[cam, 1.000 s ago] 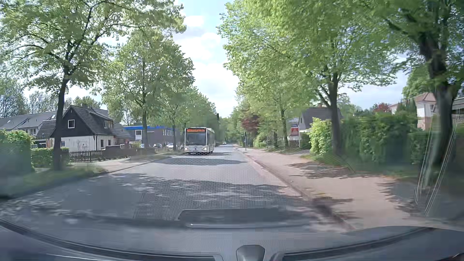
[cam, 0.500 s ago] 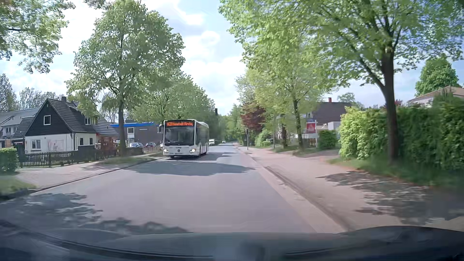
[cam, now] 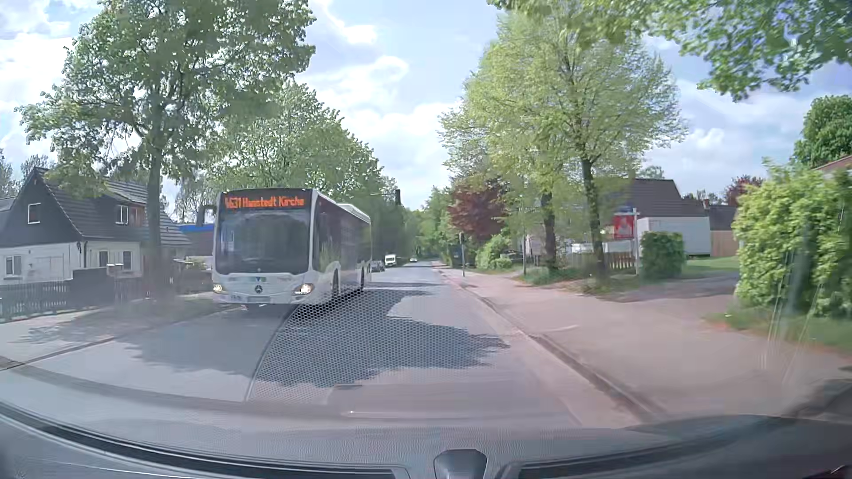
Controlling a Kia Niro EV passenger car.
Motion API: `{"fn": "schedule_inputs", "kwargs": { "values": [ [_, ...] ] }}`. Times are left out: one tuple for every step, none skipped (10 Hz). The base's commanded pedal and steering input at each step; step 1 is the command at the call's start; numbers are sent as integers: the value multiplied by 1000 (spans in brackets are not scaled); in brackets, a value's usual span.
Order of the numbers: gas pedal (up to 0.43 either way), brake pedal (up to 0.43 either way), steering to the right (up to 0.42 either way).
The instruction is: Follow the waypoints while adhering to traffic rules and regulations
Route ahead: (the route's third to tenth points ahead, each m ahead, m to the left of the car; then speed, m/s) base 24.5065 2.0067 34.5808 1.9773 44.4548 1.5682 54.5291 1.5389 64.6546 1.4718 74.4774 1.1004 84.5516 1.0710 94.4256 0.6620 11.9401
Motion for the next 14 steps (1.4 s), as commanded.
{"fn": "schedule_inputs", "kwargs": {
  "values": [
    [98,0,-4],
    [98,0,-4],
    [98,0,-4],
    [98,0,-4],
    [98,0,-4],
    [98,0,-4],
    [87,0,-4],
    [87,0,-4],
    [67,0,-4],
    [28,0,-4],
    [28,0,-4],
    [28,0,-4],
    [28,0,-3],
    [28,0,-1]
  ]
}}
